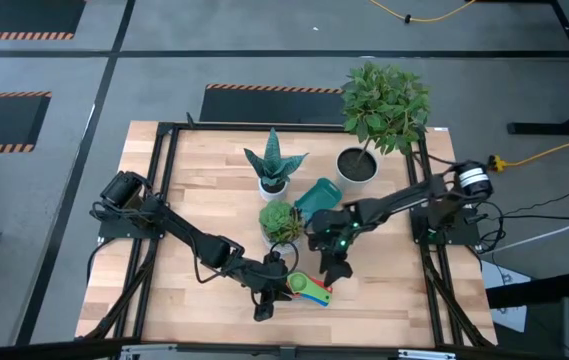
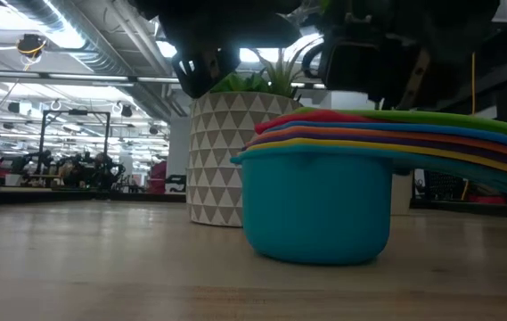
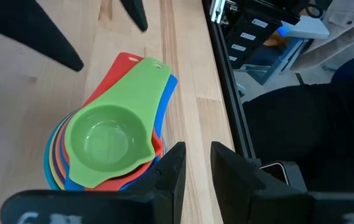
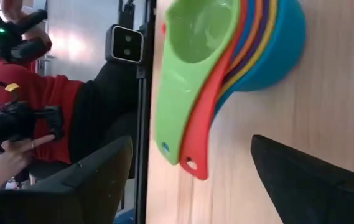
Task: Nest measuring cups in basket
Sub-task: Put the stacked measuring cups into the green bin
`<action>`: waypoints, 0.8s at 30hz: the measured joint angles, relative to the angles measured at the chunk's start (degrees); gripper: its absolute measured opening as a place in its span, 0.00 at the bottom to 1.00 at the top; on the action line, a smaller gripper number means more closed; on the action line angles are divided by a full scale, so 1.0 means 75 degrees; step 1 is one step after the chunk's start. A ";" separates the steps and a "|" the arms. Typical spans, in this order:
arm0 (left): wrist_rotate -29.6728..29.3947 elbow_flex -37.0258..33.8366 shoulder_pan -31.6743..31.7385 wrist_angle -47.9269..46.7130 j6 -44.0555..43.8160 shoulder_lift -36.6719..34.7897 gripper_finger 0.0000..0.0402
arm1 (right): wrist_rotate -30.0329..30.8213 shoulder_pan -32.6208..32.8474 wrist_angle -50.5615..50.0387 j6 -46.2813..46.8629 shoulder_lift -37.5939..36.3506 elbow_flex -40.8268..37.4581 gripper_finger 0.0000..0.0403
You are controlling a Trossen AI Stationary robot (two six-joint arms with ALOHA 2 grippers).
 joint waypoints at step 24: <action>-0.0220 0.0000 0.0032 0.0047 -0.0068 0.0000 0.17 | -0.0754 0.0027 0.1292 0.0428 0.0964 -0.0003 0.83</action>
